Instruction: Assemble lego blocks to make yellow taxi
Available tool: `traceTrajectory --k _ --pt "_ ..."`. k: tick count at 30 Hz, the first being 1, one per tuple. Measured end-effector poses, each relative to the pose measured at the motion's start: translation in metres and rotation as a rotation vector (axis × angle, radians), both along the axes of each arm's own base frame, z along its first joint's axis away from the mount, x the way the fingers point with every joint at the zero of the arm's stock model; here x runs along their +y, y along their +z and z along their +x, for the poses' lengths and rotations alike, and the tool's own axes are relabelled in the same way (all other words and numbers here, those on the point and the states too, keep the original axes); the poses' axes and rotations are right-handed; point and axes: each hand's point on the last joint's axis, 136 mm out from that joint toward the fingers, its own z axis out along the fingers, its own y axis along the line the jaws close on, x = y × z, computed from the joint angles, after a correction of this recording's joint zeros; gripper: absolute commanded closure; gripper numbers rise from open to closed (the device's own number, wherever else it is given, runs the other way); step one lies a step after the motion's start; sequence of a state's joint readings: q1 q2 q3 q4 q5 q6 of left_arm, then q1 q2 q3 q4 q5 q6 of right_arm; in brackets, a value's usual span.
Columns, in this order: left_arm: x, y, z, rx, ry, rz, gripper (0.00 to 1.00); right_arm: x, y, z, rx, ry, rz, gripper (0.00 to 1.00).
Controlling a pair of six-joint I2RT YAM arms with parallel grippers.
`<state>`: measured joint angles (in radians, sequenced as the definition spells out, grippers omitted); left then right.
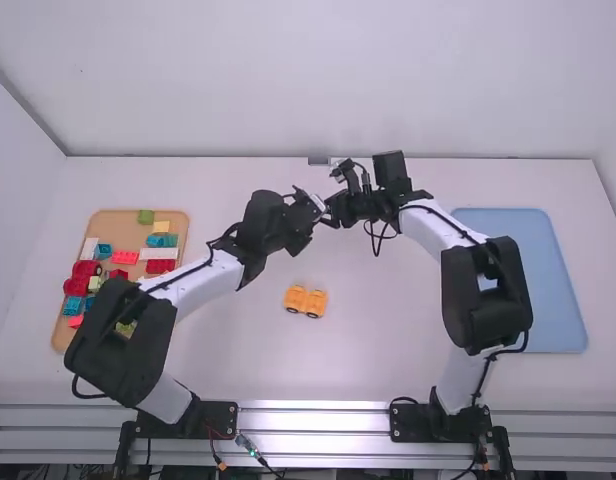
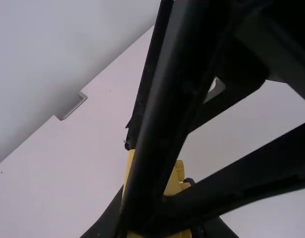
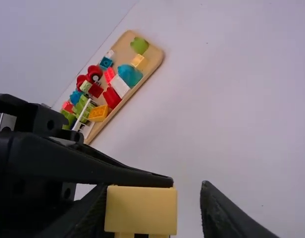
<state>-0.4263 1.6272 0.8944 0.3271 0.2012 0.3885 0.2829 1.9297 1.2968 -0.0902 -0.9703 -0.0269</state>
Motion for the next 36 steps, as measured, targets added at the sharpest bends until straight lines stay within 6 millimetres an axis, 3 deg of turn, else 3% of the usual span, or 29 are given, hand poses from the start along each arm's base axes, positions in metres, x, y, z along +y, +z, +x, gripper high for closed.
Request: traceTrajectory --k 8,11,13,14,19,23,29,32,36 --pt "0.001 -0.003 0.000 0.001 0.007 0.005 0.92 0.003 0.000 -0.003 0.019 0.005 0.006 0.77" --pt "0.002 -0.003 0.000 0.002 0.009 0.005 0.79 0.003 0.000 -0.003 0.022 0.004 0.006 0.80" --pt "0.000 -0.002 0.000 -0.003 -0.003 -0.001 0.43 0.003 0.000 -0.002 0.023 -0.001 0.002 0.82" --pt "-0.002 0.000 -0.001 -0.004 -0.008 -0.009 0.00 0.003 -0.001 -0.002 0.022 -0.004 -0.002 0.83" --pt "-0.004 0.000 -0.002 0.020 -0.002 -0.046 0.01 0.002 -0.003 0.004 0.003 -0.029 -0.025 0.85" --pt "-0.001 -0.011 -0.008 0.107 0.027 -0.069 0.01 -0.005 -0.004 0.013 -0.030 -0.060 -0.039 0.84" --pt "0.002 -0.020 -0.031 0.265 -0.022 -0.104 0.01 -0.035 -0.007 0.023 -0.055 -0.078 -0.080 0.83" --pt "0.012 -0.012 -0.035 0.349 -0.062 -0.136 0.01 -0.042 0.000 0.021 -0.076 -0.042 -0.091 0.83" --pt "0.028 0.028 -0.025 0.343 -0.160 -0.227 0.00 -0.039 0.015 0.013 -0.128 0.042 -0.105 0.83"
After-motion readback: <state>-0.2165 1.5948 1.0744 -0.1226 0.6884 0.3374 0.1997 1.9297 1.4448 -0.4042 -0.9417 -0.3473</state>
